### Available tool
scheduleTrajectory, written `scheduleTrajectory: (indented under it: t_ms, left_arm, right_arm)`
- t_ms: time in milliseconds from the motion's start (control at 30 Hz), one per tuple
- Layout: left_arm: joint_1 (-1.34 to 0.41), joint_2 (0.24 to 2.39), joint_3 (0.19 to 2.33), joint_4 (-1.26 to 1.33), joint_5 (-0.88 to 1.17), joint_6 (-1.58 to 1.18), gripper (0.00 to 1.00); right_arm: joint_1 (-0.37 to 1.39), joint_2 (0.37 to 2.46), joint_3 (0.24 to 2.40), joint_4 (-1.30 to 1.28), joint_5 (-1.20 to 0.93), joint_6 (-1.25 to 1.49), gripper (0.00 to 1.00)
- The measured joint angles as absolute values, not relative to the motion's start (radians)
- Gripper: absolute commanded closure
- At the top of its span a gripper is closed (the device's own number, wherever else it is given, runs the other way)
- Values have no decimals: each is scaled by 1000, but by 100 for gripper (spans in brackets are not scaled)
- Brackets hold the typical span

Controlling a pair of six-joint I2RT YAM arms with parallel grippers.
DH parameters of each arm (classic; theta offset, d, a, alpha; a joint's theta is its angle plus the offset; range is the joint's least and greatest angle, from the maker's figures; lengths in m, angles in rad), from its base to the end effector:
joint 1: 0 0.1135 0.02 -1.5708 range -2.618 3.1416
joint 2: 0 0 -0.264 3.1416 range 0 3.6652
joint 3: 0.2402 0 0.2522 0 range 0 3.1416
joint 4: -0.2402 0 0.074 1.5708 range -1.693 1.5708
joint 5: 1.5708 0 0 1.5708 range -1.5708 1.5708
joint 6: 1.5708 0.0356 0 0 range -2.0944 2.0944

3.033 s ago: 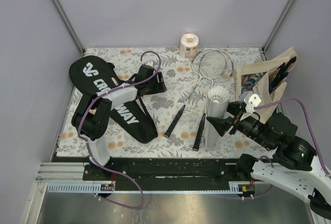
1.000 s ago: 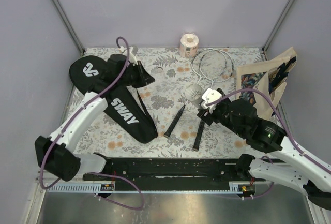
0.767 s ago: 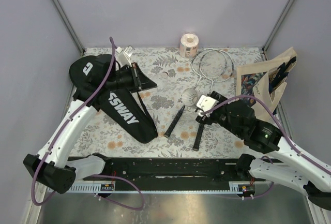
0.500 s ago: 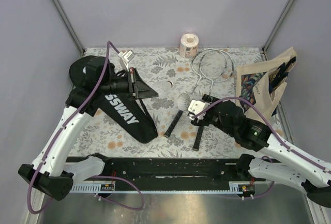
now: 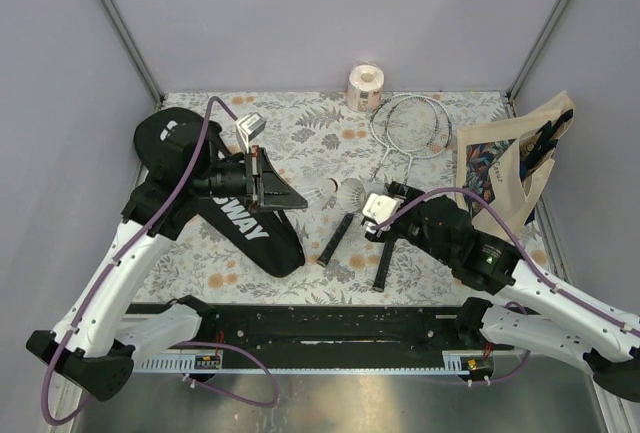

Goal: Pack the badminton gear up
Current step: Place the shuttlecock at the shuttle tube.

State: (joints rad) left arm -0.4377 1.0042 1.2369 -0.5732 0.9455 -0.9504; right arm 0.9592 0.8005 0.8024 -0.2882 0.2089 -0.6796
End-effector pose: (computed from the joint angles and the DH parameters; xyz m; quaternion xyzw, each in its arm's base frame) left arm 0.1619 -0.1076 0.4194 0.0698 0.7700 -0.6145 0.1571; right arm 0.1125 0.1476 0.3327 -0.5393 0.5893 0.0003 0.6016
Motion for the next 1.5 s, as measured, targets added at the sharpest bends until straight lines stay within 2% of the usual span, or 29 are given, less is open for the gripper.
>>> scheduleTrajectory:
  t_ms: [333, 667, 800, 900, 967, 1200, 1500]
  left_arm:
    - [-570, 1053, 1199, -490, 928, -1016, 100]
    - [-643, 1205, 1150, -406, 872, -1064, 99]
    - [-664, 1232, 1155, -442, 838, -1021, 81]
    - [-680, 1249, 1194, -526, 760, -965, 62]
    - [-687, 1259, 1225, -572, 710, -924, 56]
    - [-698, 1274, 1279, -647, 600, -834, 42]
    - [-789, 1306, 1310, -658, 497, -725, 38]
  right_arm:
    - [959, 752, 791, -269, 175, -682, 57]
    - [959, 723, 754, -268, 132, -704, 57]
    - [956, 725, 741, -292, 138, -713, 57]
    - [955, 733, 738, -305, 135, -719, 57]
    - [955, 736, 738, -303, 131, -719, 57]
    - [955, 736, 738, -296, 120, -719, 57]
    - [955, 740, 738, -287, 108, -718, 57]
